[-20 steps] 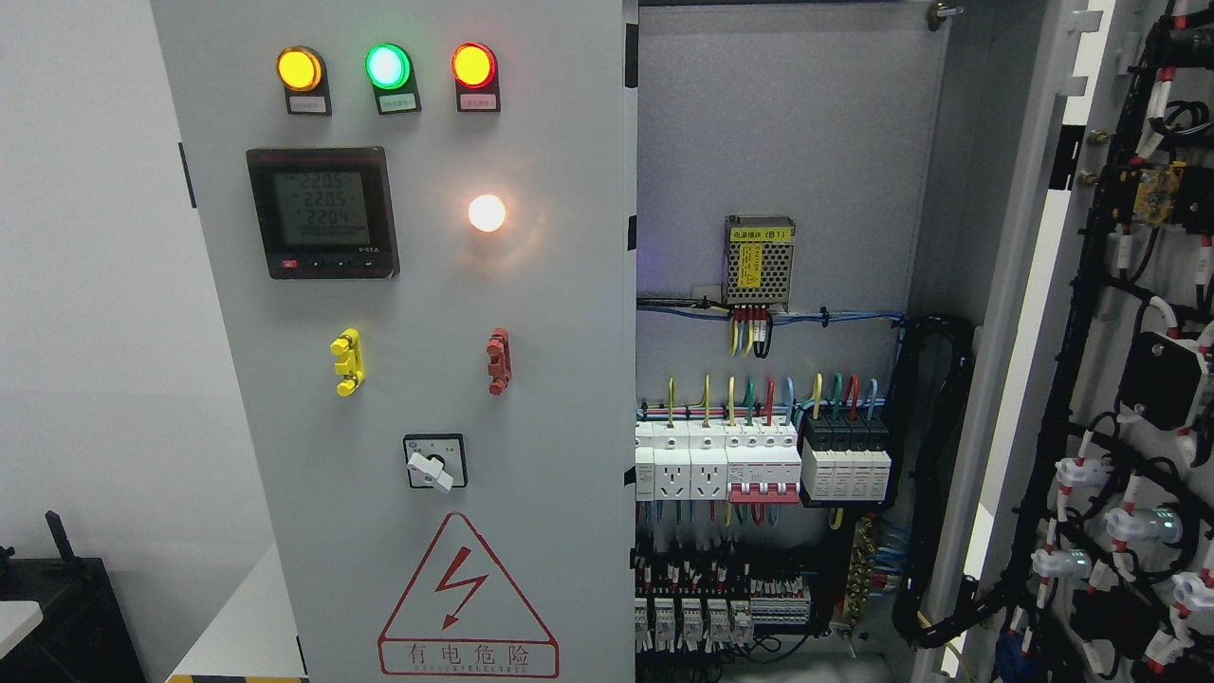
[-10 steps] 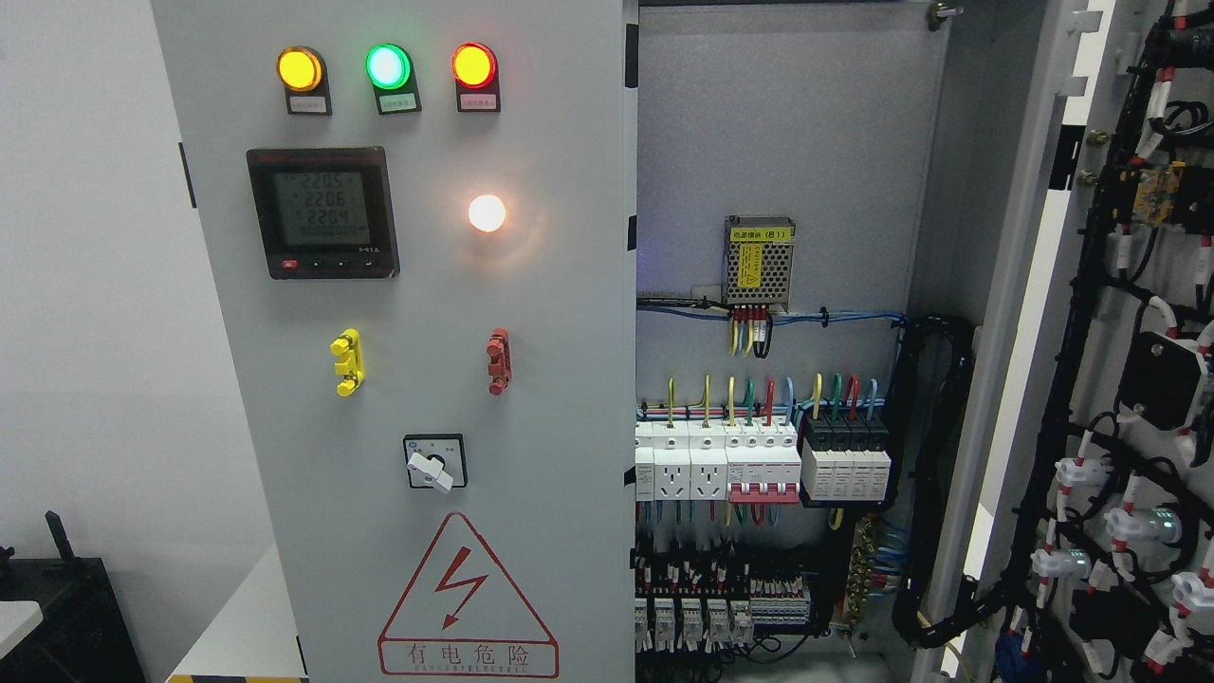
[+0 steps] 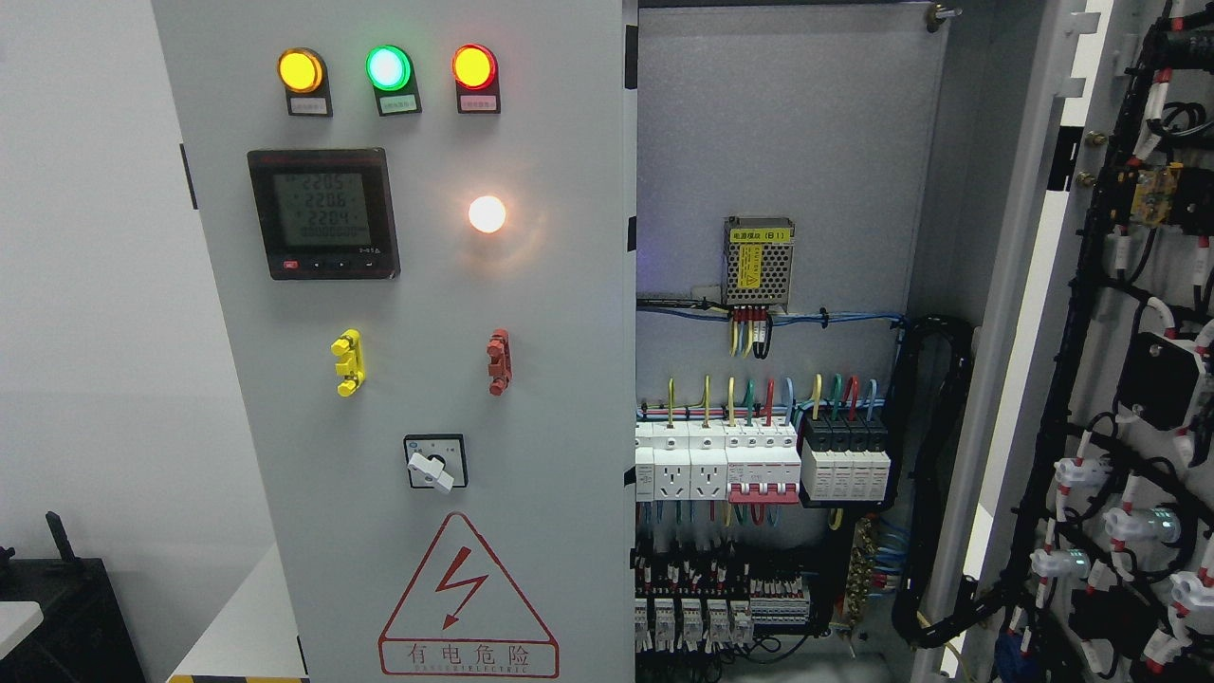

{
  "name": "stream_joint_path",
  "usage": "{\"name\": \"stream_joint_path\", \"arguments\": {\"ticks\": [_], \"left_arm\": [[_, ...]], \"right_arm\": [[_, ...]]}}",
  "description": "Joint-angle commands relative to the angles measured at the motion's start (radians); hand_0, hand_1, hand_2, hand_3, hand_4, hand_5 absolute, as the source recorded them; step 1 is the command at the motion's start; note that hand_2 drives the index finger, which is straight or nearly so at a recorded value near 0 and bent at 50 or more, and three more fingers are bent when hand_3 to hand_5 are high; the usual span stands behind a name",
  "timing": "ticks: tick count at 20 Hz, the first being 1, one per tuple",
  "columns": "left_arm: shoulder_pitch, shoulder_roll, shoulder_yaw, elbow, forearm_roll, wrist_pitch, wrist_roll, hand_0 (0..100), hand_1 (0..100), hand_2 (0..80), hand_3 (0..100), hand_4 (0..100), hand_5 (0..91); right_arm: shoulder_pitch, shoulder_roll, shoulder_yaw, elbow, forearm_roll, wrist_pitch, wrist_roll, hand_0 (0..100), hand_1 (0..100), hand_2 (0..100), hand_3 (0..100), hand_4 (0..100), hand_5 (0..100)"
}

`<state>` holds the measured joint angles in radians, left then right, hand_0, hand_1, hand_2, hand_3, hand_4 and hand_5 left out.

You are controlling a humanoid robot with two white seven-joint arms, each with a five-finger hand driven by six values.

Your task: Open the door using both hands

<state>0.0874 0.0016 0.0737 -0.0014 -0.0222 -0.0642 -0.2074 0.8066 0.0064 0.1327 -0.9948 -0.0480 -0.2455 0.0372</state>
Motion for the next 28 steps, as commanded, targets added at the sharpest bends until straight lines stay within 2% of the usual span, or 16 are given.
{"name": "stream_joint_path", "arguments": {"ticks": [1,5,11,13,21,26,28], "left_arm": [[0.000,-0.035,-0.072,-0.009,0.045,-0.005,-0.001,0,0,0.0,0,4,0.0],[0.000,-0.035,-0.071,-0.009,0.048,-0.011,-0.001,0,0,0.0,0,4,0.0],[-0.014,-0.037,-0.066,-0.011,0.050,-0.012,-0.001,0,0,0.0,0,4,0.0],[-0.017,-0.035,-0.068,-0.012,0.050,-0.012,-0.001,0,0,0.0,0,4,0.0],[-0.021,-0.040,-0.064,-0.014,0.053,-0.012,-0.001,0,0,0.0,0,4,0.0],[-0.021,-0.040,-0.064,-0.014,0.053,-0.012,-0.001,0,0,0.0,0,4,0.0],[-0.021,-0.040,-0.064,-0.014,0.053,-0.012,-0.001,0,0,0.0,0,4,0.0]], "right_arm": [[0.111,-0.048,-0.005,-0.343,-0.003,-0.026,0.001,0,0,0,0,0,0],[0.140,-0.049,-0.001,-0.459,-0.003,-0.060,0.001,0,0,0,0,0,0],[0.140,-0.051,-0.001,-0.498,-0.004,-0.207,0.001,0,0,0,0,0,0],[0.140,-0.051,0.008,-0.514,-0.004,-0.231,0.003,0,0,0,0,0,0],[0.140,-0.054,0.080,-0.705,-0.004,-0.235,0.001,0,0,0,0,0,0],[0.143,-0.089,0.125,-0.757,-0.004,-0.239,0.001,0,0,0,0,0,0],[0.144,-0.106,0.152,-0.783,-0.004,-0.270,0.001,0,0,0,0,0,0]]}}
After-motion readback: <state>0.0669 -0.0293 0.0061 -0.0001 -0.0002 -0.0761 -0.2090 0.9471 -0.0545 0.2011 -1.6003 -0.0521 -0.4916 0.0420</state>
